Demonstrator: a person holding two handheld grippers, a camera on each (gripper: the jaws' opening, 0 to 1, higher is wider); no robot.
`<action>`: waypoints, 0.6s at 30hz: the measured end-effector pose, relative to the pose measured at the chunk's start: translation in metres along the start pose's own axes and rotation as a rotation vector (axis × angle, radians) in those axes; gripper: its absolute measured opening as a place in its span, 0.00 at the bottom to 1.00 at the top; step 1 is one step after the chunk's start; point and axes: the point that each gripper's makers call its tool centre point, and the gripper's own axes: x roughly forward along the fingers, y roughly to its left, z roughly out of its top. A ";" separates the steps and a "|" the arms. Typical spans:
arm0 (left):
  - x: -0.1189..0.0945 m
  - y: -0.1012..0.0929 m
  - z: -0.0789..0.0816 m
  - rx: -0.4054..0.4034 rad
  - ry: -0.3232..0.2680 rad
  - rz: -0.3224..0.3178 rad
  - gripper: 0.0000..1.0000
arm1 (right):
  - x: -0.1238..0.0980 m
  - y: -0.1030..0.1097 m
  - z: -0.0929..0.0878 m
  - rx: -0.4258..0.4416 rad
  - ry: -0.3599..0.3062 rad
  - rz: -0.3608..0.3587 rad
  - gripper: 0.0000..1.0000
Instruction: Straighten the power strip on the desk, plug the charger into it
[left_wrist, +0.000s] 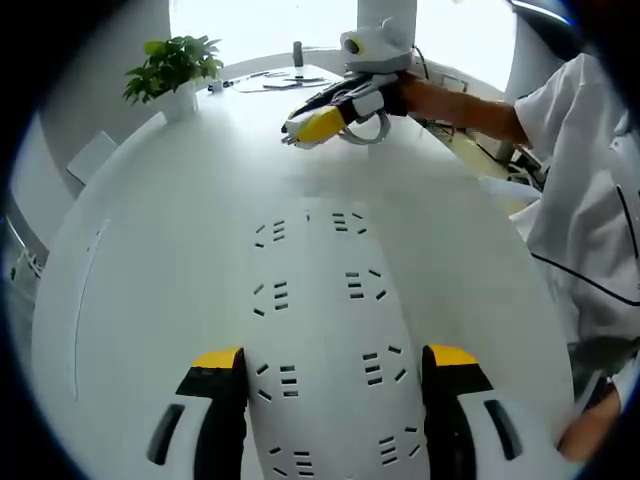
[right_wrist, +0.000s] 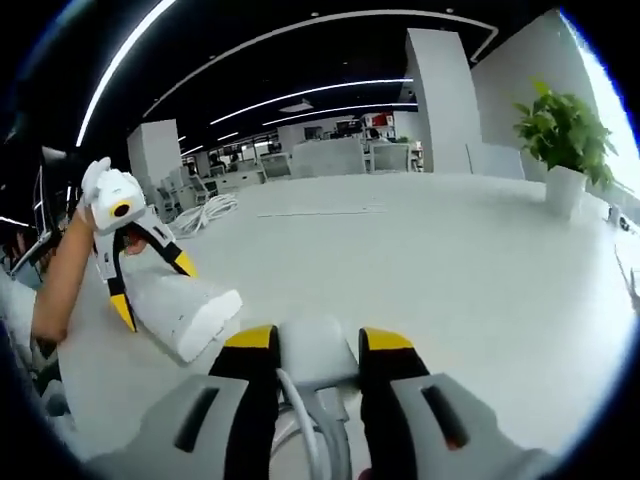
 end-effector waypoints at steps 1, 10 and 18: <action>0.000 0.000 0.000 0.001 0.001 0.000 0.72 | -0.001 0.013 0.004 -0.013 0.029 0.025 0.30; 0.000 -0.001 0.000 0.001 -0.007 -0.002 0.72 | -0.003 0.084 0.018 -0.114 0.211 0.087 0.30; 0.001 0.000 0.002 0.002 -0.008 -0.003 0.72 | 0.011 0.095 0.009 0.004 0.375 0.080 0.30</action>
